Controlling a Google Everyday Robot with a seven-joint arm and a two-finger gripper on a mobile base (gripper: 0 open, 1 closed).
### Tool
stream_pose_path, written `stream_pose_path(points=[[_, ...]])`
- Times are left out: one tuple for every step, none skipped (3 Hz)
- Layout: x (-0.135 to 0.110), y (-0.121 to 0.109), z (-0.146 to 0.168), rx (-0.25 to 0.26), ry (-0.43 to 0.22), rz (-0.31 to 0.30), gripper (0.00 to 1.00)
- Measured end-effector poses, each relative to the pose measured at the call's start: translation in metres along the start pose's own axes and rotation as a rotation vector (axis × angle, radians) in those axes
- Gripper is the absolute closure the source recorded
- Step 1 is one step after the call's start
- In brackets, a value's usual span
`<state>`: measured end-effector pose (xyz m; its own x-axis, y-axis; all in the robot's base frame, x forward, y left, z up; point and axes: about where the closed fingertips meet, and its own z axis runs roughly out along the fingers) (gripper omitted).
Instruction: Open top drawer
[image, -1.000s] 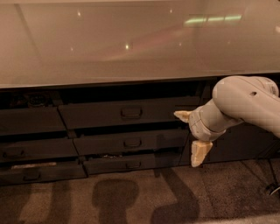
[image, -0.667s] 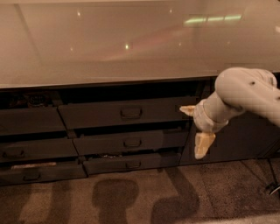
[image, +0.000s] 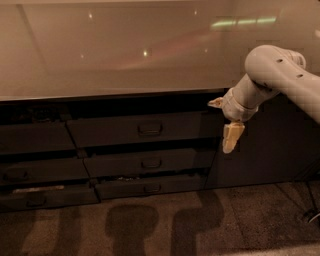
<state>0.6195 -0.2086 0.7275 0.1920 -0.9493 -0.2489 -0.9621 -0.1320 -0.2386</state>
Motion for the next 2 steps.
stream_pose_path(points=[[0.0, 0.0, 0.0, 0.0, 0.0, 0.0, 0.0], [0.045, -0.037, 0.024, -0.004, 0.019, -0.046, 0.0]])
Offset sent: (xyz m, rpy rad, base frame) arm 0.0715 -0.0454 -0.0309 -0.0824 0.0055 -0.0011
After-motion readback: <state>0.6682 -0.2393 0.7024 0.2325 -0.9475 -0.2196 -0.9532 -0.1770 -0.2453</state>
